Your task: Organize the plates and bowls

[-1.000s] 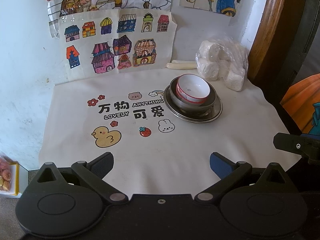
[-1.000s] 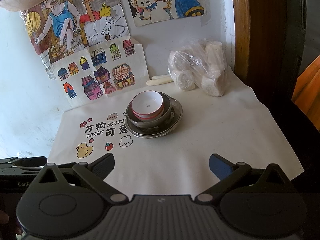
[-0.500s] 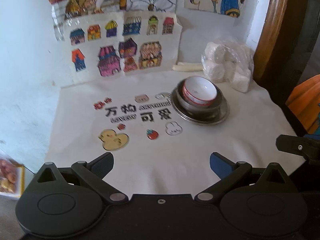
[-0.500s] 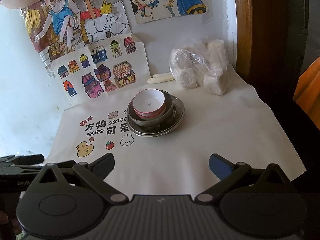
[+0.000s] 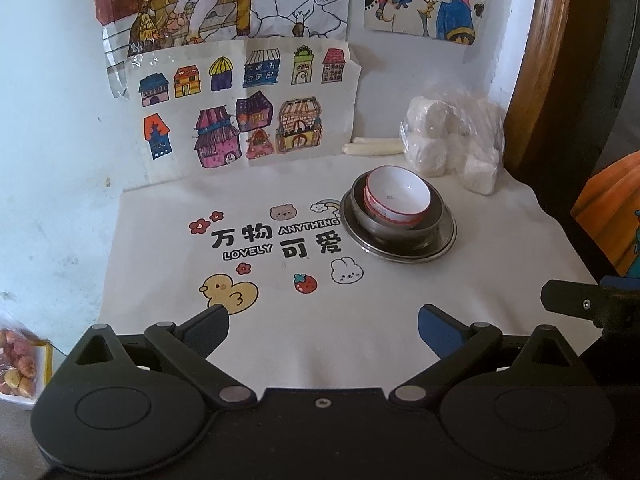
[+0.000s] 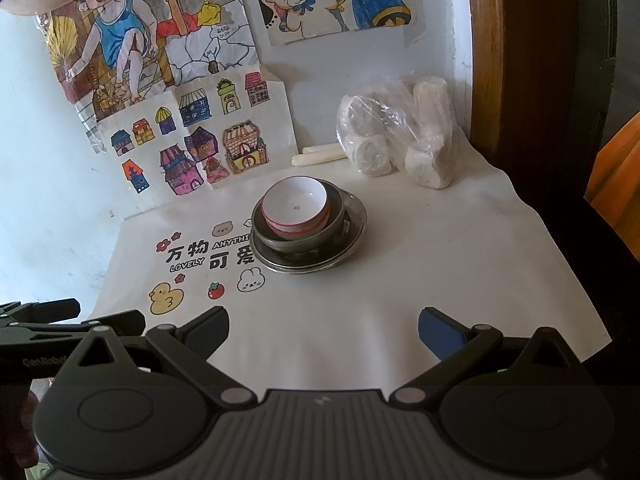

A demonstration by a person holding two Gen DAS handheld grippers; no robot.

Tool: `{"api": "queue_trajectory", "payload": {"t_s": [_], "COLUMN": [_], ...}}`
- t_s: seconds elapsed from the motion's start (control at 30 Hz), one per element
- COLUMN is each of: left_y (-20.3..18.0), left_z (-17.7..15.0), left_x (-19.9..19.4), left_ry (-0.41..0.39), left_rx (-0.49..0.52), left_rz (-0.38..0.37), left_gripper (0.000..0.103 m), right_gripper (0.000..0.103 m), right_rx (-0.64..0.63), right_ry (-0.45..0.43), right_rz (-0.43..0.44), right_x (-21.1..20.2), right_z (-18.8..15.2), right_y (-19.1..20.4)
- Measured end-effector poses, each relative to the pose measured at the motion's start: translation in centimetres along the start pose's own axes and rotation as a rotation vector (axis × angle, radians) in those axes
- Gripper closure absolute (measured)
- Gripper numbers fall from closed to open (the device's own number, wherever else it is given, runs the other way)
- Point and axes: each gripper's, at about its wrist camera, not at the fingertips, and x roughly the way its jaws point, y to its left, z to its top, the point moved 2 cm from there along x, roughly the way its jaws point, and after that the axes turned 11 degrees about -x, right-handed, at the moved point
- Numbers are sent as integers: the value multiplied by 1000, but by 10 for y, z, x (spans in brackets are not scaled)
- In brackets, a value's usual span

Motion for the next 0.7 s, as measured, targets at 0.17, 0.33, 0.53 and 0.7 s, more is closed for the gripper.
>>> {"api": "queue_trajectory", "payload": {"t_s": [0.17,0.33,0.53,0.7], "left_y": [-1,0,-2,-4], "left_z": [1,3,5,6], "left_x": [1,4,8,12], "left_ry": [-3,7,15,18], "left_rx": [5,-2,7,8], "left_rz": [-1,6,11,12], "left_gripper": [4,5,5,4], "right_gripper": [0,0,0,0], "right_rx": [1,1,2,4], "right_ry": [1,1,4,13], "right_rz": [0,-1,0,0], "right_x": [0,0,2,8], "right_z": [0,0,1,3], "right_y": [0,1,0,-5]}}
